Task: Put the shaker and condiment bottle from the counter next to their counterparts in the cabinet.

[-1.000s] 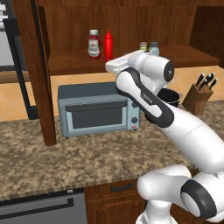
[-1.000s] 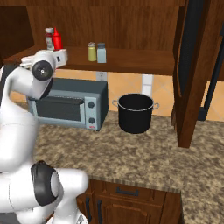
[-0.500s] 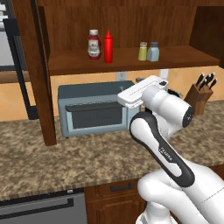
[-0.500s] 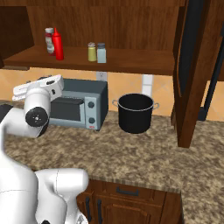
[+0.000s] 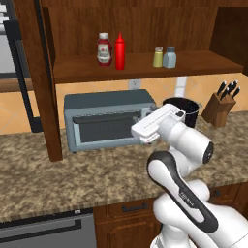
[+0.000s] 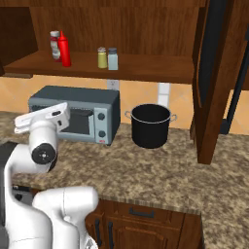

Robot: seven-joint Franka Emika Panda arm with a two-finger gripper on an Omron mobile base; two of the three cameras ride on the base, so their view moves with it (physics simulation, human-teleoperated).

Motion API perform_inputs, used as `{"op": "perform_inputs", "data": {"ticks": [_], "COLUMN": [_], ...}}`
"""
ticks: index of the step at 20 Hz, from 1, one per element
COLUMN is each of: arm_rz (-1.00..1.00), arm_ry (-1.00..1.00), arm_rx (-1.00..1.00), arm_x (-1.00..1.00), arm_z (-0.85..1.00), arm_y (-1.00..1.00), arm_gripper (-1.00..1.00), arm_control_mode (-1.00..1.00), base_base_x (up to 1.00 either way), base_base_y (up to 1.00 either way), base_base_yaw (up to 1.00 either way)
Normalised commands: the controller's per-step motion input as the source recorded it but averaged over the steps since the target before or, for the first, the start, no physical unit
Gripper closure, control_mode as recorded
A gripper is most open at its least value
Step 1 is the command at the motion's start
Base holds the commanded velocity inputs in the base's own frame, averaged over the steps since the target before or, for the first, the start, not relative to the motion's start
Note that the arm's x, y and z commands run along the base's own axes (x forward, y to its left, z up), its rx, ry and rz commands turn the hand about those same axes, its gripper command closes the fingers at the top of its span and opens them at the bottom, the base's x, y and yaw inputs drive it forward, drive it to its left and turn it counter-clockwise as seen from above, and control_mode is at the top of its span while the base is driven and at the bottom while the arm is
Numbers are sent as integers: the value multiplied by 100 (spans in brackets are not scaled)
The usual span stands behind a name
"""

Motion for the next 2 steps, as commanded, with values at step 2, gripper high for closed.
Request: {"op": "perform_inputs", "data": {"ticks": [2], "arm_rz": [2], "arm_ry": [11], "arm_rx": [-1], "arm_x": [0], "arm_z": [-26], "arm_y": [0], "arm_gripper": [-100], "arm_control_mode": [-100], "base_base_x": [0], "base_base_y": [0], "base_base_yaw": [0]}}
